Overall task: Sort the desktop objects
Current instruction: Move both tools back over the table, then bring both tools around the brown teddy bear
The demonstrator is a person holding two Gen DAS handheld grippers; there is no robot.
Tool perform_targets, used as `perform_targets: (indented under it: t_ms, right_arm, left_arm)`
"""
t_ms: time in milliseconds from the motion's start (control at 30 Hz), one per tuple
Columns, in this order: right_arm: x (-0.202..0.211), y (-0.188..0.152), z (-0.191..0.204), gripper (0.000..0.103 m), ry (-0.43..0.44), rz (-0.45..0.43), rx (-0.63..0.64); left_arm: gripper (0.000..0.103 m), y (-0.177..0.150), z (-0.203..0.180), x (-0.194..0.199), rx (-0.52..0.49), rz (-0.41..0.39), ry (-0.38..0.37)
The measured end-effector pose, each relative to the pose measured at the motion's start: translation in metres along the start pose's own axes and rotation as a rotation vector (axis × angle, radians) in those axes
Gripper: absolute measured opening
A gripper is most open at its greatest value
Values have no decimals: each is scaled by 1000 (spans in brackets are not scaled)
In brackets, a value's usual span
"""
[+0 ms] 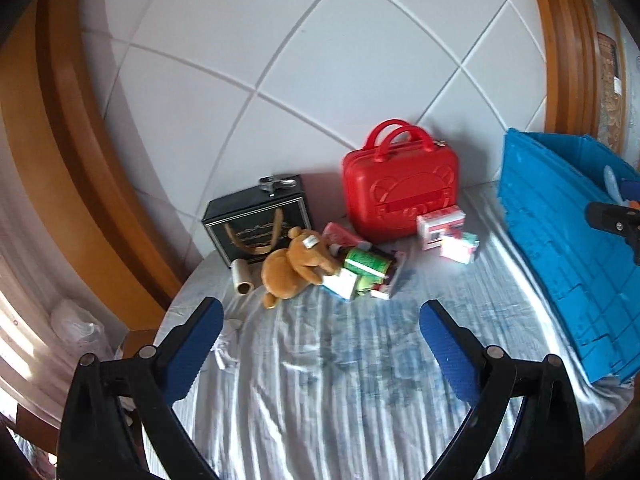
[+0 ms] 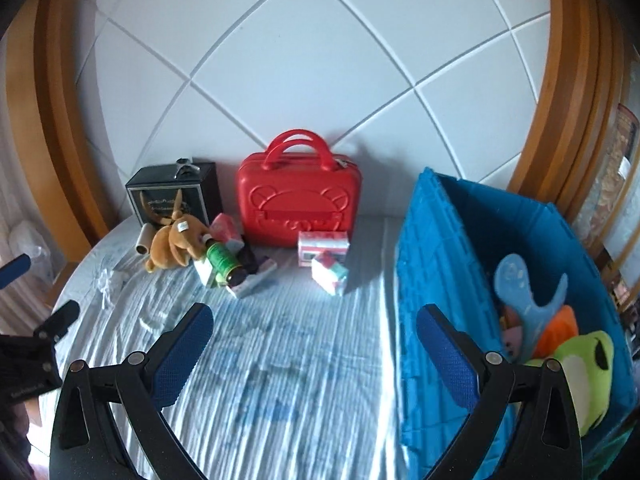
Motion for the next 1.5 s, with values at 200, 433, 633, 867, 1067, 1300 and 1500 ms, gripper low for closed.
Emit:
perform_targets:
  t_ms: [200,433,633,867,1067,1300,1500]
  right_arm:
    - [-53,-17,40,103,-10,100,-1]
    - [-112,-18,66,103,-25,176,23]
    - [-178,-14,97,103,2,254,40]
    - [-260,3,143,103,38,302,55]
    - [-341,30,189,103,41,307,47]
    - [-401,61,228,103,17,226,29]
    - [-439,47,246,103,-25,267,76]
  left_arm:
    - [100,-41,92,-51,94,82,8]
    - [100,-69,141,-122,216,214,-9]
    - [100,-71,126,-197,230,305,-57]
    - [100,-50,118,-297,222,381,-69]
    - [100,-15,147,-385,251,396,16]
    - [100,-18,133,-488,294,492,-63]
    - [100,-41,96,-445,245,385,-221]
Point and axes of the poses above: each gripper's, at about its wrist camera, not at the fingertips, and x roughly against the way its jaws point, z to its left, y to its top, the point moved 5 cm from there along -x, roughly the way its jaws point, and after that the axes turned 14 degrees about -x, right-handed, at the moved point
